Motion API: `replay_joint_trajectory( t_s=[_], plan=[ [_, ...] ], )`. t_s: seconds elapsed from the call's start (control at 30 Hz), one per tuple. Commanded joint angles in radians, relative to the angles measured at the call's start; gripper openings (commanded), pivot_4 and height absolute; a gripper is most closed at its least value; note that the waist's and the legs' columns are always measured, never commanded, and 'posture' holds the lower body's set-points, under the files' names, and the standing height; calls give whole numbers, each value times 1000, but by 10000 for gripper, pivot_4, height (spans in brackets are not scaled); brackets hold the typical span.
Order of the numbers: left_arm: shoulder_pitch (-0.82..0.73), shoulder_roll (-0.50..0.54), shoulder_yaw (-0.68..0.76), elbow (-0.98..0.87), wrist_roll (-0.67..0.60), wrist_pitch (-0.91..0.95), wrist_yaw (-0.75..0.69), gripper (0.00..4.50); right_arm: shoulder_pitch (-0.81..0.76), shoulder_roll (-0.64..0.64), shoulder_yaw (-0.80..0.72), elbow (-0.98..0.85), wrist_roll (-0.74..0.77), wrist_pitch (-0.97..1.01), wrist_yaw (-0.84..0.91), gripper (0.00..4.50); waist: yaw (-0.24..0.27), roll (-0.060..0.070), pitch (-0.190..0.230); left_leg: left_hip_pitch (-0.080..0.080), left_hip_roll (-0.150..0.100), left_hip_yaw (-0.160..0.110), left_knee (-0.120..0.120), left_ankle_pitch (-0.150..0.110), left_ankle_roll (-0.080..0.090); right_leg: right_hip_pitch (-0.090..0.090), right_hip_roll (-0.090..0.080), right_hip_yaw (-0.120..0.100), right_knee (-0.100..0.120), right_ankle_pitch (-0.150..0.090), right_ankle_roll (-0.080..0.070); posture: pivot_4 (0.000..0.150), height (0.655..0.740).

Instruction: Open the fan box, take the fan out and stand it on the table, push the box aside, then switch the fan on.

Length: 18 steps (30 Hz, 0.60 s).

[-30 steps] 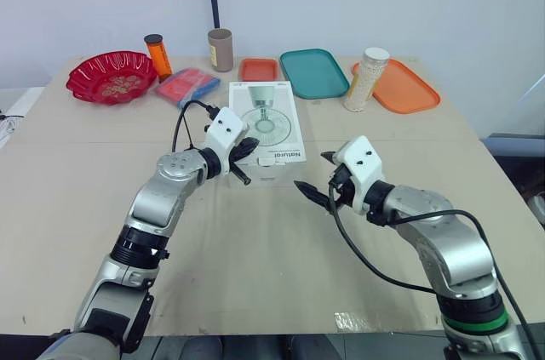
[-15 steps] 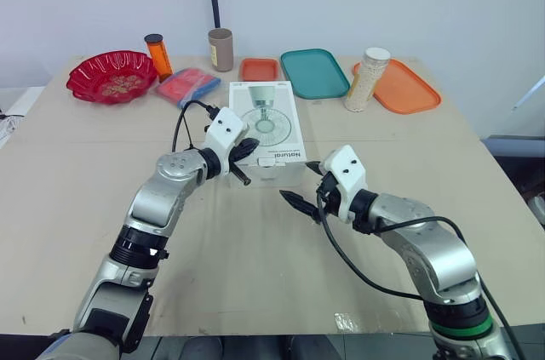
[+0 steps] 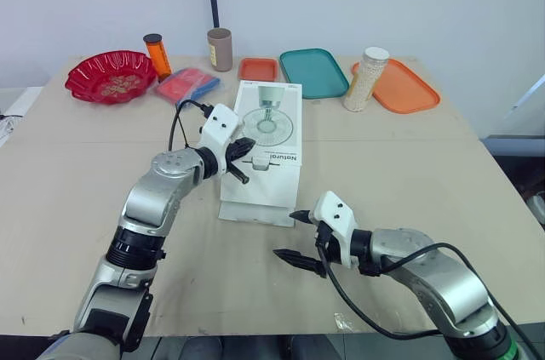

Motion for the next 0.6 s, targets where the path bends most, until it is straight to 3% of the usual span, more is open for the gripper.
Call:
replay_joint_trajectory(
  t_s=[0.03,0.37,0.6],
  plan=[
    [-6,12,33,-60,-16,20,15,392,-10,61,-146,-31,108,85,-62,45000,0,0,0,0,0,0,0,0,0,0,0,0,0,0,0,1500,7400],
    [-16,13,20,-38,-21,13,18,392,-75,181,-133,65,123,134,-157,45000,-1,0,0,0,0,0,0,0,0,0,0,0,0,0,0,1500,7400],
    [-22,13,43,-48,-27,26,36,392,-86,185,-161,61,176,163,-138,45000,-1,0,0,-1,0,0,0,0,0,0,0,0,0,0,0,1500,7400]
  ],
)
